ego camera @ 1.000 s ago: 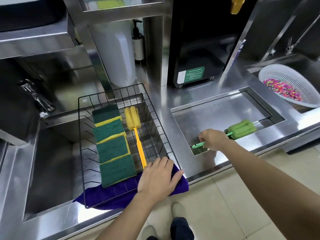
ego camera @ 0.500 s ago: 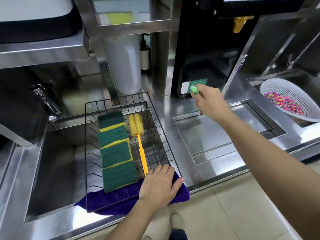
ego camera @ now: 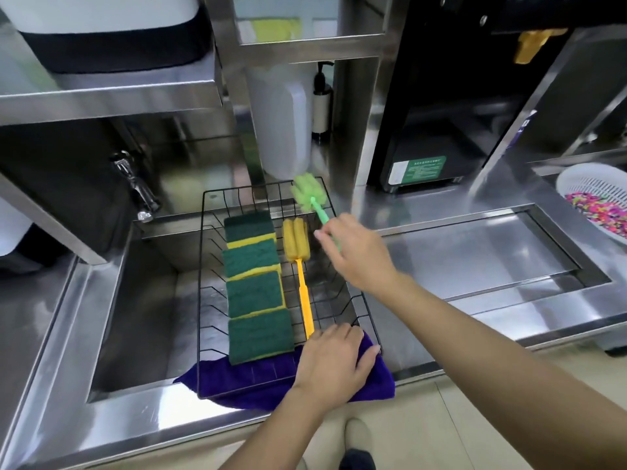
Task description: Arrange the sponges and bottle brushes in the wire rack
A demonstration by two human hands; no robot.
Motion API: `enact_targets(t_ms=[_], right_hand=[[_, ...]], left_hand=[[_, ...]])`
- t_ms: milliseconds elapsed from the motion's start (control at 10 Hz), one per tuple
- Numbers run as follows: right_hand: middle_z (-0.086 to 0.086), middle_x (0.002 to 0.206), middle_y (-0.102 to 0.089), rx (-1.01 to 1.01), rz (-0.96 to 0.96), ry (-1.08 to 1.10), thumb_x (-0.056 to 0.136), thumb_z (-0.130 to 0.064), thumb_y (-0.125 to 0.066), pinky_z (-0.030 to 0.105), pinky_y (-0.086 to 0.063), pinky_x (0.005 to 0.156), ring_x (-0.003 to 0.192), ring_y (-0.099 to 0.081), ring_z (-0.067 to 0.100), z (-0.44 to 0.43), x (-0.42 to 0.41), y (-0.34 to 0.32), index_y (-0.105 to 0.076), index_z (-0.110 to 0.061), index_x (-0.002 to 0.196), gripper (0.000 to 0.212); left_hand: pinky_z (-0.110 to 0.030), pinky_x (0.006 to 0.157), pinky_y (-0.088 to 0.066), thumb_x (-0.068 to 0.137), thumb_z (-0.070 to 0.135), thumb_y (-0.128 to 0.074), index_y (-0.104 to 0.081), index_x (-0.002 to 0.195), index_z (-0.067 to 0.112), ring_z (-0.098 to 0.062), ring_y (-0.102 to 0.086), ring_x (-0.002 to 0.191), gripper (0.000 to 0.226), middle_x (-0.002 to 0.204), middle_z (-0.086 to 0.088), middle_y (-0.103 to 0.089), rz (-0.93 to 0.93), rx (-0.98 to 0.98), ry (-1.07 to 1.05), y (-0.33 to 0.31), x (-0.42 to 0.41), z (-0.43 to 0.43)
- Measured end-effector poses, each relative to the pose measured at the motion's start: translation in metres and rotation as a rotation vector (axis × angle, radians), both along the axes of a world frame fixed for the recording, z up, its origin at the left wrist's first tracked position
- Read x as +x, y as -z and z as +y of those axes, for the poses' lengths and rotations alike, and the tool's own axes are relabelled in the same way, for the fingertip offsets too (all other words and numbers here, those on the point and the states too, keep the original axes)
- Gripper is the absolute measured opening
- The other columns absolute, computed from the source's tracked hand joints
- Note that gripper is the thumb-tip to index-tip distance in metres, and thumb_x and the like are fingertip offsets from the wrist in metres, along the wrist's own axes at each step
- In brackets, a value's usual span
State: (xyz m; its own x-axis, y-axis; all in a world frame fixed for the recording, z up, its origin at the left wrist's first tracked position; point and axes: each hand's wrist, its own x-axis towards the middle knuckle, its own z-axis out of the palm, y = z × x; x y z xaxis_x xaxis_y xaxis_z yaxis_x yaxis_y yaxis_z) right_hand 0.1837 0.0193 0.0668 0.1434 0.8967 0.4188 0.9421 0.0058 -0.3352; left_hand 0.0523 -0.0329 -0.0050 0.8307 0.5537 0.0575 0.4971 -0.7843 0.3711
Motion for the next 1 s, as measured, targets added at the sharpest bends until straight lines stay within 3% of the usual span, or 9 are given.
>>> enact_targets(t_ms=[100,200,300,400,600,700,800,900,1000], right_hand=[[0.003,0.068,-0.059,-0.111,-0.346,-0.102,0.084,-0.031,-0.057,0.021,-0.028,0.036,0.047,-0.056,0.018,-0.005,-0.008,0.028,-0.064,-0.013,0.076,0.021],[0.008,0.07,-0.063,-0.302,-0.466,-0.205,0.069,-0.037,-0.076,0.025,-0.038,0.039,0.051,-0.063,0.024,-0.012,-0.009,0.046,-0.066,-0.011,0.079,0.03],[0.015,0.101,-0.066,-0.558,-0.562,-0.255,0.087,-0.044,-0.051,0.042,-0.046,0.08,0.092,-0.064,0.034,-0.014,-0.01,0.051,-0.064,-0.007,0.103,0.042],[0.011,0.104,-0.069,-0.65,-0.673,-0.271,0.093,-0.041,-0.039,0.041,-0.036,0.09,0.097,-0.062,0.029,-0.014,-0.014,0.046,-0.065,-0.01,0.101,0.041],[0.005,0.091,-0.069,-0.817,-0.804,-0.334,0.095,-0.03,-0.039,0.041,-0.031,0.09,0.072,-0.052,0.023,-0.007,-0.014,0.049,-0.044,-0.012,0.062,0.037],[0.002,0.092,-0.069,-0.798,-0.82,-0.328,0.092,-0.029,-0.043,0.04,-0.031,0.088,0.078,-0.058,0.022,-0.003,-0.013,0.056,-0.059,-0.012,0.086,0.024],[0.005,0.1,-0.069,-0.826,-0.63,-0.317,0.092,-0.029,-0.043,0.039,-0.033,0.087,0.091,-0.062,0.025,-0.001,-0.01,0.049,-0.058,-0.013,0.101,0.024],[0.01,0.115,-0.063,-0.92,-0.206,-0.258,0.092,-0.035,-0.047,0.037,-0.041,0.084,0.107,-0.058,0.028,0.007,-0.003,0.017,-0.054,-0.015,0.12,0.035],[0.012,0.114,-0.062,-0.844,0.009,-0.265,0.09,-0.039,-0.053,0.032,-0.042,0.08,0.095,-0.052,0.02,0.012,0.01,-0.031,-0.049,-0.019,0.128,0.043]], left_hand=[[-0.032,0.057,-0.048,0.089,0.046,-0.033,-0.063,0.08,0.015,-0.02,-0.06,0.065,0.044,0.073,-0.001,-0.065,0.0,0.083,-0.027,0.002,-0.002,0.0],[-0.033,0.056,-0.048,0.088,0.044,-0.034,-0.063,0.079,0.016,-0.021,-0.061,0.064,0.042,0.072,-0.001,-0.065,0.019,0.085,-0.057,0.003,-0.007,0.005],[-0.036,0.061,-0.048,0.09,0.046,-0.032,-0.063,0.082,0.014,-0.022,-0.061,0.067,0.045,0.074,-0.003,-0.067,-0.001,0.062,-0.086,0.003,-0.011,0.01],[-0.034,0.057,-0.046,0.09,0.044,-0.036,-0.062,0.077,0.016,-0.02,-0.059,0.062,0.041,0.068,-0.002,-0.065,-0.027,0.052,-0.077,0.002,-0.012,0.009],[-0.031,0.052,-0.045,0.089,0.041,-0.039,-0.061,0.072,0.017,-0.017,-0.056,0.059,0.037,0.065,0.001,-0.063,-0.076,0.035,-0.076,0.004,-0.013,0.01],[-0.032,0.054,-0.044,0.089,0.043,-0.037,-0.061,0.074,0.015,-0.019,-0.056,0.062,0.039,0.068,0.0,-0.063,-0.091,0.02,-0.078,0.005,-0.012,0.011],[-0.033,0.057,-0.043,0.087,0.048,-0.033,-0.062,0.078,0.014,-0.021,-0.058,0.066,0.045,0.074,-0.001,-0.065,-0.069,-0.026,-0.077,0.004,-0.014,0.011],[-0.034,0.062,-0.044,0.084,0.053,-0.027,-0.063,0.083,0.015,-0.022,-0.059,0.072,0.052,0.081,-0.001,-0.067,-0.1,-0.015,-0.115,-0.012,-0.016,0.023],[-0.033,0.066,-0.041,0.086,0.053,-0.029,-0.063,0.093,0.017,-0.021,-0.058,0.081,0.049,0.088,0.0,-0.066,-0.126,0.012,-0.195,-0.047,-0.024,0.05]])
